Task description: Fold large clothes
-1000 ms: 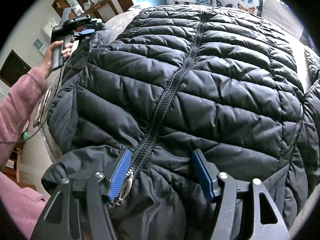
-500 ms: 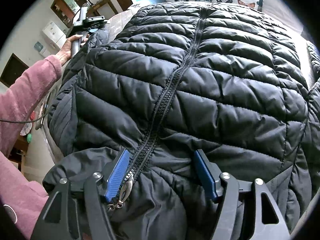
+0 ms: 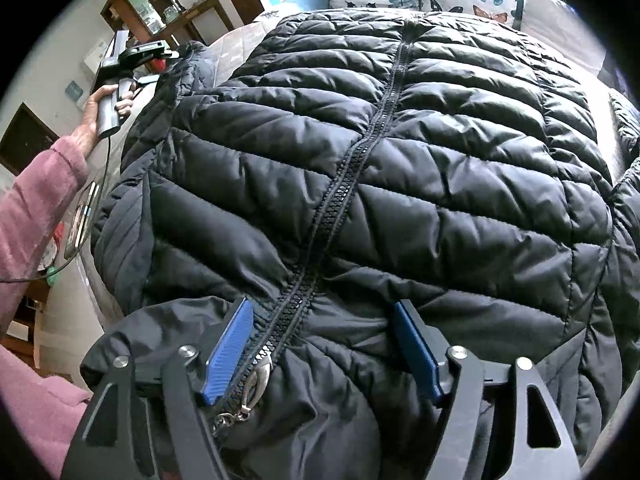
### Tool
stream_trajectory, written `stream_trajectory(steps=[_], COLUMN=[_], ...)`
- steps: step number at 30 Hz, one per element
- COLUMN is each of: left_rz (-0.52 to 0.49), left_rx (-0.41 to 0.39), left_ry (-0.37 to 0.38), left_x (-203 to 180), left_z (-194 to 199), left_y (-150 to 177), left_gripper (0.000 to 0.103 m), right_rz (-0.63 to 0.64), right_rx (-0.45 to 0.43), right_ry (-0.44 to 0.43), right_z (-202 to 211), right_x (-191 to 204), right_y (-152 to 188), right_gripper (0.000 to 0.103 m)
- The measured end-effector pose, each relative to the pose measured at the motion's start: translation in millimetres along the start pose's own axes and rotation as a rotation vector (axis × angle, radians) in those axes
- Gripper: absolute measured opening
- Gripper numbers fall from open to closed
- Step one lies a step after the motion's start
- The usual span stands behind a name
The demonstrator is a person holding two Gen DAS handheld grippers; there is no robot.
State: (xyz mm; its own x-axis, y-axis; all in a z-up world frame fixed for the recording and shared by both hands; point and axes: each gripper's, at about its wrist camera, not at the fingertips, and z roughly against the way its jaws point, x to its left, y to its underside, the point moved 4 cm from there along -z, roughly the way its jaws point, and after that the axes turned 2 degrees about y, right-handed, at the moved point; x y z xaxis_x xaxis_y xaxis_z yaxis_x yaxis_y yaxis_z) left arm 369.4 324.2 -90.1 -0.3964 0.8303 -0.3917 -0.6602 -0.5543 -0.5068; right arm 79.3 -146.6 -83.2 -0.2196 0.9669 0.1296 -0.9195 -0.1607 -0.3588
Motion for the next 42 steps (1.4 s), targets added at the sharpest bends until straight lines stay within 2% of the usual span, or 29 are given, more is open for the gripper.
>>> stream_trajectory(steps=[3, 6, 9, 10, 12, 15, 18, 21, 24, 25, 26, 27, 29, 33, 36, 38, 42], left_rz=[0.073, 0.162, 0.206, 0.223, 0.261, 0.369, 0.440, 0.422, 0.382, 0.365, 0.359, 0.361, 0.362, 0.245, 0.144, 0.078, -0.096], left_rx=[0.033, 0.005, -0.009, -0.017, -0.020, -0.010, -0.035, -0.040, -0.035, -0.035, -0.042, -0.048, -0.078, -0.140, -0.213, -0.258, -0.325], left_ry=[0.043, 0.117, 0.169, 0.175, 0.189, 0.244, 0.287, 0.277, 0.259, 0.249, 0.252, 0.271, 0.311, 0.314, 0.352, 0.395, 0.432], left_x=[15, 28, 35, 39, 48, 67, 83, 86, 80, 76, 72, 65, 56, 18, -22, -53, -125], left_z=[-10, -16, -21, -23, -27, -36, -37, -34, -32, -32, -29, -25, -7, 48, 103, 141, 212], left_y=[6, 6, 1, -3, -8, -15, -16, -13, -16, -19, -20, -25, -30, -43, -46, -45, -25], left_gripper=[0.076, 0.076, 0.073, 0.070, 0.056, 0.037, 0.036, 0.040, 0.040, 0.037, 0.026, 0.019, 0.016, 0.015, 0.015, 0.015, 0.015], right_rz=[0.008, 0.008, 0.007, 0.006, 0.006, 0.010, 0.009, 0.013, 0.020, 0.022, 0.024, 0.025, 0.028, 0.029, 0.018, 0.000, -0.019], right_rx=[0.002, 0.010, 0.016, 0.018, 0.019, 0.021, 0.025, 0.026, 0.023, 0.022, 0.022, 0.020, 0.015, 0.002, -0.024, -0.053, -0.119], right_ry=[0.002, 0.007, 0.004, 0.004, 0.004, 0.004, 0.000, -0.003, 0.003, 0.005, 0.008, 0.010, 0.014, 0.021, 0.017, 0.009, 0.006], right_z=[-1, -2, -3, -3, -4, -5, -6, -8, -9, -8, -8, -8, -8, -4, 4, 13, 36], right_x=[2, 3, 3, 3, 3, 3, 3, 3, 3, 4, 4, 4, 5, 7, 7, 4, -5], right_y=[0, -1, -2, -3, -4, -5, -6, -7, -8, -8, -8, -8, -8, -8, -8, -7, -1], right_gripper=[0.085, 0.086, 0.086, 0.086, 0.087, 0.088, 0.089, 0.090, 0.091, 0.091, 0.091, 0.091, 0.091, 0.091, 0.091, 0.091, 0.091])
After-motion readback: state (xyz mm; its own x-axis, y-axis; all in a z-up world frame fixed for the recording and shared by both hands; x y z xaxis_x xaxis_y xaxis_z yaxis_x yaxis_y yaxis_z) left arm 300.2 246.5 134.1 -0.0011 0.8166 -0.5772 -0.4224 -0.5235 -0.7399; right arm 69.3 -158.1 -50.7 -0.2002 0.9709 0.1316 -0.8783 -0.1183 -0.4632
